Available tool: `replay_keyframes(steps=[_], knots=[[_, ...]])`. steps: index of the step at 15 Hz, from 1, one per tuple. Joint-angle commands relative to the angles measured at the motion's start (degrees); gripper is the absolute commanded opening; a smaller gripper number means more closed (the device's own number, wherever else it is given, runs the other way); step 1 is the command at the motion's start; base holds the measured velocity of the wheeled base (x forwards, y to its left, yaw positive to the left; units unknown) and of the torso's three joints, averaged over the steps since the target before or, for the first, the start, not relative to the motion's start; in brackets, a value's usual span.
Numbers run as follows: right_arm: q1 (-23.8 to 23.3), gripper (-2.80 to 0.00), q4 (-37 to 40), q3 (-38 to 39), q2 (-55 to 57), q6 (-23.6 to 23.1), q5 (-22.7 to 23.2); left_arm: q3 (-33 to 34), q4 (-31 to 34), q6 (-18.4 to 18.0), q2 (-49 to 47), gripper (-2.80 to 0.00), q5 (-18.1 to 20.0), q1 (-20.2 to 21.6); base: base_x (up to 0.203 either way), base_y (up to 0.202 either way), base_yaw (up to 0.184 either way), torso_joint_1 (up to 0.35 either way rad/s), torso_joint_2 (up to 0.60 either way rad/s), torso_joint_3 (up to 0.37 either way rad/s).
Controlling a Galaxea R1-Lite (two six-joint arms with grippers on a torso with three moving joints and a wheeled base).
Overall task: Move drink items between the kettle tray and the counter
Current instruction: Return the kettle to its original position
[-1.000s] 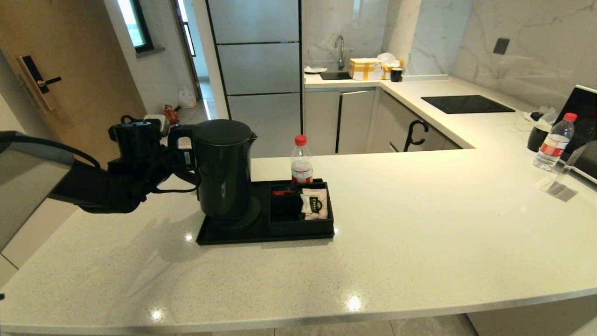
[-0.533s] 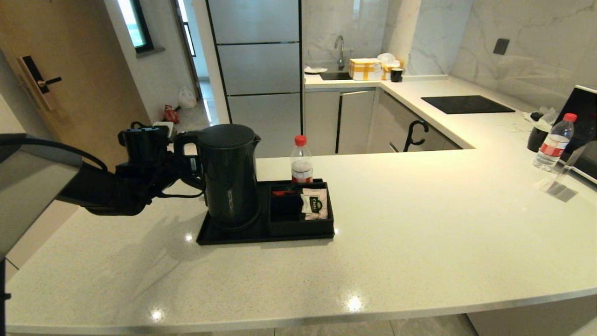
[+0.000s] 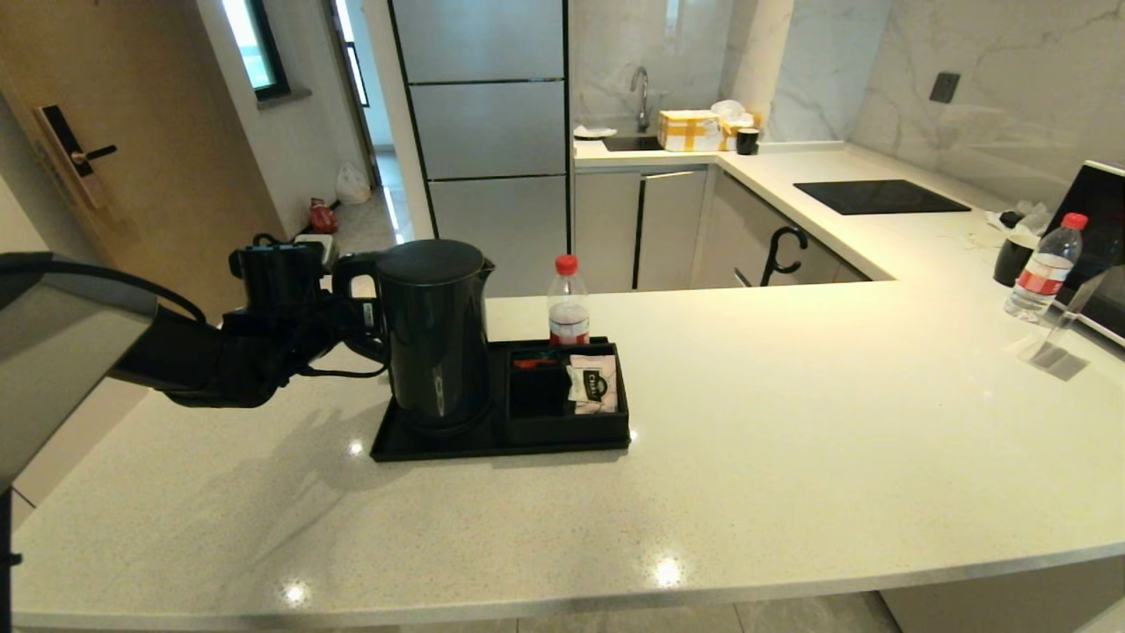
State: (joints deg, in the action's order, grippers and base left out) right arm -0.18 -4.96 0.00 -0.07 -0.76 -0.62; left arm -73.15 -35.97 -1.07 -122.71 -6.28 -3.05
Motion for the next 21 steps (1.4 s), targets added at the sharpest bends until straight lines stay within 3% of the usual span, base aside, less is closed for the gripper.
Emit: replay_keyframes(steps=[1,10,11,21], knots=[[0.0,-2.80,-0.1,1.8,0.1,0.0,0.0,0.7,-0.3,-0.1,0.3,-2.80,-0.1,-0.5,0.000,0.000,0.000,0.000,0.00,0.000],[0.0,-2.80,-0.1,1.8,0.1,0.0,0.0,4.4,-0.9,0.2,0.7,-2.80,-0.4,-0.3,0.000,0.000,0.000,0.000,0.00,0.000],[0.0,-2.80,-0.1,1.8,0.1,0.0,0.0,4.8,-0.9,0.2,0.9,0.00,-0.3,-0.3,0.000,0.000,0.000,0.000,0.00,0.000],[0.0,-2.80,-0.1,1.8,0.1,0.0,0.0,9.5,-4.2,0.2,3.6,0.00,-0.3,-0.3,0.000,0.000,0.000,0.000,0.00,0.000]])
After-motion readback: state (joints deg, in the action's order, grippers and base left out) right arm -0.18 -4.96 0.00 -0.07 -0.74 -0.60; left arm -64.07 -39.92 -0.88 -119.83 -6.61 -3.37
